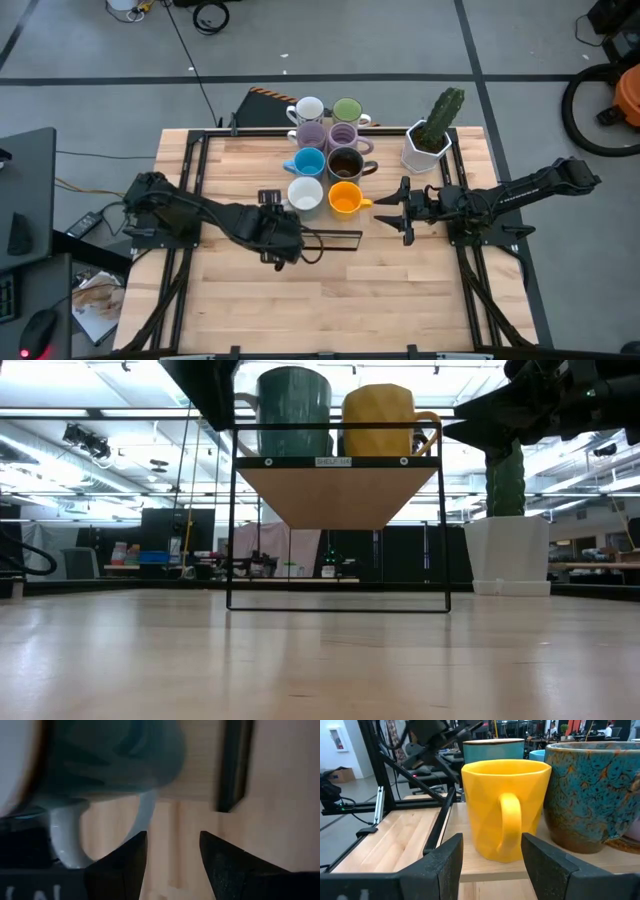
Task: Place coffee mugs
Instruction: Adjust the light green mug on the shelf
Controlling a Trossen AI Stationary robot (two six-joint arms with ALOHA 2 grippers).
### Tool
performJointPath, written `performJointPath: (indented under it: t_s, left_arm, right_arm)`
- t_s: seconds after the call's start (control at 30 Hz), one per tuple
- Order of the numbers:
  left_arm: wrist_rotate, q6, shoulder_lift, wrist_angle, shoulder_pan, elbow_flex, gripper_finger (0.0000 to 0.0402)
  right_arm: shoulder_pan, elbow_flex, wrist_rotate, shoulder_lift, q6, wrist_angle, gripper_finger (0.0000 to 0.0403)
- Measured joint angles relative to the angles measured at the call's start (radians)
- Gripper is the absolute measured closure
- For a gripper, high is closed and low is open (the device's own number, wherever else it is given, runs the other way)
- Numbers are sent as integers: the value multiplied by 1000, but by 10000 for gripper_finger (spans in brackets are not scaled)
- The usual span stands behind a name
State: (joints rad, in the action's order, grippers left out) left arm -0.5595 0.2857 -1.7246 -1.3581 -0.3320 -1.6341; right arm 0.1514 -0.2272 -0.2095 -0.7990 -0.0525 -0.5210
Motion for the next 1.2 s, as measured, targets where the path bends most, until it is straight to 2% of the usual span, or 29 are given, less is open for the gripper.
performJointPath:
  t_s: [0.2, 0.3, 0.5, 0.77, 0.9, 1.2]
  left_arm:
    - [-127, -44, 0, 1, 32, 5, 214]
    - [-150, -48, 0, 4, 39, 5, 214]
    - [-65, -69, 0, 23, 25, -2, 214]
    - [-69, 4, 0, -148, 1, -146, 214]
    - [-74, 17, 21, -164, 1, -159, 214]
    - [-1, -11, 103, -125, 86, -159, 214]
  right_arm:
    - [0, 0, 0, 0, 0, 6, 197]
    - [0, 0, 1, 0, 1, 6, 197]
    - [0, 0, 1, 0, 3, 7, 197]
    - [0, 0, 2, 0, 3, 7, 197]
    - [0, 0, 5, 0, 3, 7, 197]
    - [0, 0, 4, 0, 0, 5, 197]
